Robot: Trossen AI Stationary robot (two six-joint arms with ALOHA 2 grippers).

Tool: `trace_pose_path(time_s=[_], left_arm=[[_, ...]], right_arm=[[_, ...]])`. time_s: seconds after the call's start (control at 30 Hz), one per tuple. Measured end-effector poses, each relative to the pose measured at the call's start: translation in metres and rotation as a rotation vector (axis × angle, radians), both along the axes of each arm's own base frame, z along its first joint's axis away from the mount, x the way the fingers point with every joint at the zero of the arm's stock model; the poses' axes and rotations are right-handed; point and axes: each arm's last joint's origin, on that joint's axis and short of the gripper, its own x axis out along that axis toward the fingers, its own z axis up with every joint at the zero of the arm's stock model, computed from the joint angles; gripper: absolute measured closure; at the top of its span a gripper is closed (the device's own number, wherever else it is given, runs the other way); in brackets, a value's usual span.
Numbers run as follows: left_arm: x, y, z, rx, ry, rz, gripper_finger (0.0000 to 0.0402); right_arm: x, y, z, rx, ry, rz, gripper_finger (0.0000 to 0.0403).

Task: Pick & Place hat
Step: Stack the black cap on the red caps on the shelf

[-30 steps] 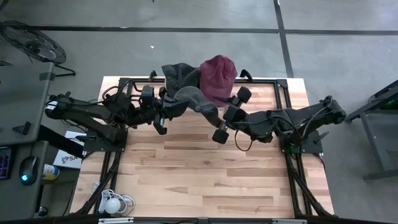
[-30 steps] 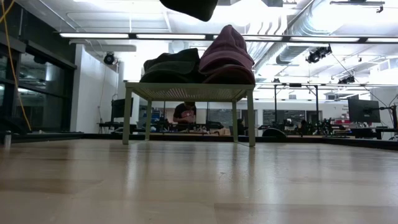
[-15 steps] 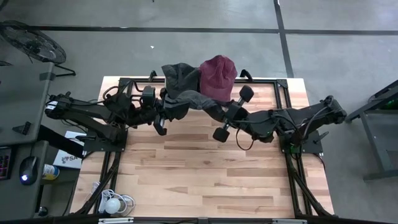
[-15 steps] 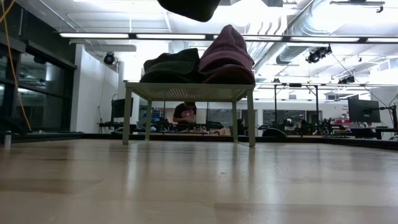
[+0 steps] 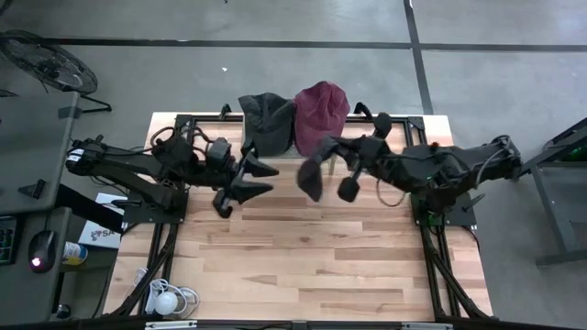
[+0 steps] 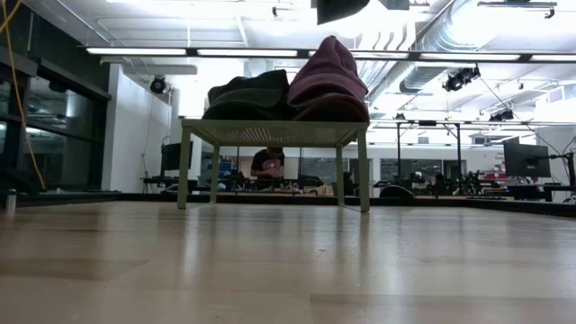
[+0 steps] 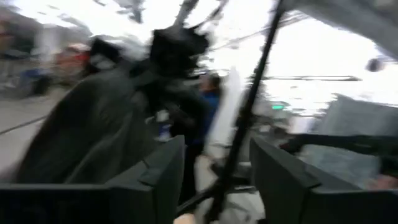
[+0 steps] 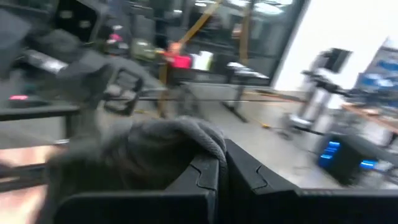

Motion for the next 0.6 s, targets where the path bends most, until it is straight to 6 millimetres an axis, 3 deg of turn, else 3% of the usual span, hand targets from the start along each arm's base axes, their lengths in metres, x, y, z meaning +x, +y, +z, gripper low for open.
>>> trace_pose_path(time_s=[0.13, 0.27, 0.6], left_arm=[[-0.007, -0.002, 0.005, 0.031, -0.042, -0.097, 0.0197], [-0.005, -0.002, 0.004, 0.021, -0.026, -0.107, 0.0194], [0.03, -0.011, -0.023, 0.026, 0.092, -0.183, 0.0193]], right_arm=[[-0.013, -0.001, 0.003, 0.057, 0.014, 0.141, 0.0402], [-0.02, 0.0, 0.001, 0.105, 0.056, 0.313, 0.0402], [-0.019, 0.005, -0.004, 0.154, 0.124, 0.523, 0.0402]])
